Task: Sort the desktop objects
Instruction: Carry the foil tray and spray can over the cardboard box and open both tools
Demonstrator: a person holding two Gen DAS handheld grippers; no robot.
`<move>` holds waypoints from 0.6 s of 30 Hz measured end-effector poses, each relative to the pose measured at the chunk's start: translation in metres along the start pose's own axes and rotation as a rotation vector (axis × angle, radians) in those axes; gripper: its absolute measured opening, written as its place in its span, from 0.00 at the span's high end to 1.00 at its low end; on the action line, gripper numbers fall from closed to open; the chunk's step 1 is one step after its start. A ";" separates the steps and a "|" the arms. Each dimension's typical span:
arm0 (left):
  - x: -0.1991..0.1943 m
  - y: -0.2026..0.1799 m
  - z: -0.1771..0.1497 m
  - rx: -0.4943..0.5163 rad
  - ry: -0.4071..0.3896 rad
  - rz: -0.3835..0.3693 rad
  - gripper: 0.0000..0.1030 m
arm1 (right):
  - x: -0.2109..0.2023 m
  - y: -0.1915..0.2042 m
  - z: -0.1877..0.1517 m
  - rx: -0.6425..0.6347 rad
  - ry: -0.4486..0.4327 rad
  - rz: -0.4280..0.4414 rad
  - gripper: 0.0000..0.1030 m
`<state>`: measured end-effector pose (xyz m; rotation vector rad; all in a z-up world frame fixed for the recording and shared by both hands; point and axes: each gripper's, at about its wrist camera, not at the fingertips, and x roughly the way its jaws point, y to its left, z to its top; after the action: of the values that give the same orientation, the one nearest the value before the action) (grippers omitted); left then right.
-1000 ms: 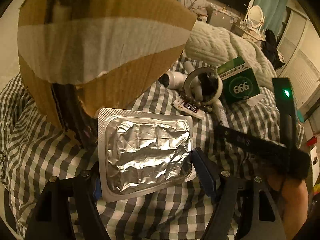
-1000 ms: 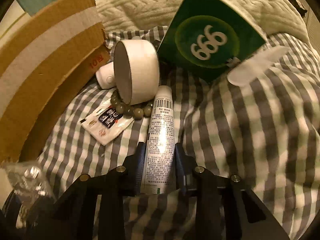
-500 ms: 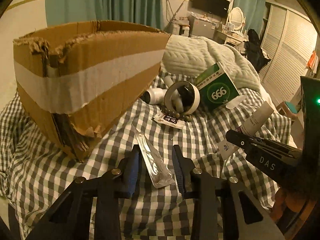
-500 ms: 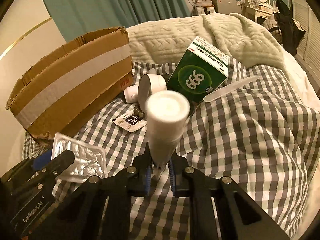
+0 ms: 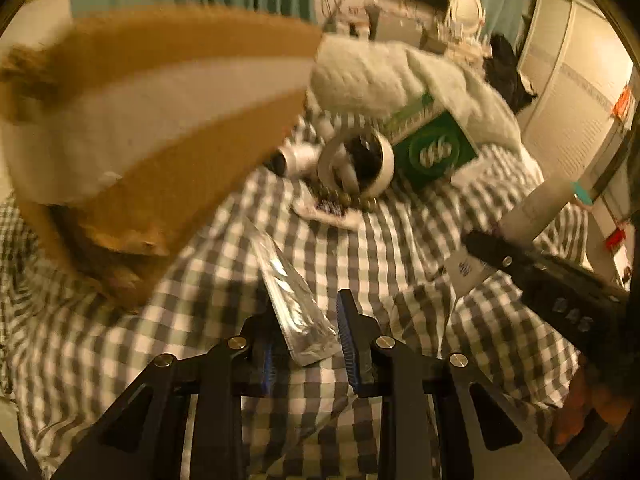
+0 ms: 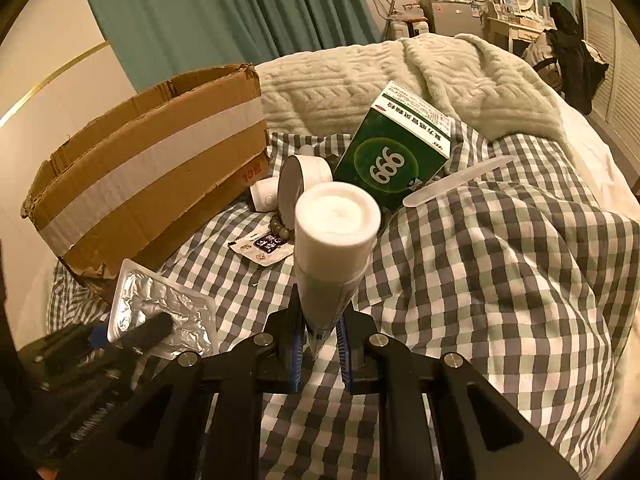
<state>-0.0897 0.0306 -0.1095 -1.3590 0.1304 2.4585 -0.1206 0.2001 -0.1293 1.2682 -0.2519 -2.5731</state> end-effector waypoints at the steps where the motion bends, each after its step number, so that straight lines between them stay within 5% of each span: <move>1: 0.006 0.001 0.001 -0.009 0.017 -0.019 0.85 | 0.001 0.000 0.000 0.001 0.002 0.001 0.87; 2: 0.009 0.003 0.000 -0.020 0.022 -0.031 0.91 | 0.002 -0.001 0.000 0.003 0.006 0.003 0.87; 8: -0.015 0.013 0.000 -0.061 -0.071 -0.076 0.92 | -0.002 0.001 0.000 -0.001 -0.004 -0.003 0.87; 18: -0.084 0.012 0.025 0.006 -0.283 -0.048 0.92 | -0.045 0.028 0.013 -0.078 -0.082 0.031 0.87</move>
<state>-0.0723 0.0047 -0.0264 -0.9855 0.0374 2.5753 -0.1002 0.1876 -0.0796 1.1255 -0.1837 -2.5850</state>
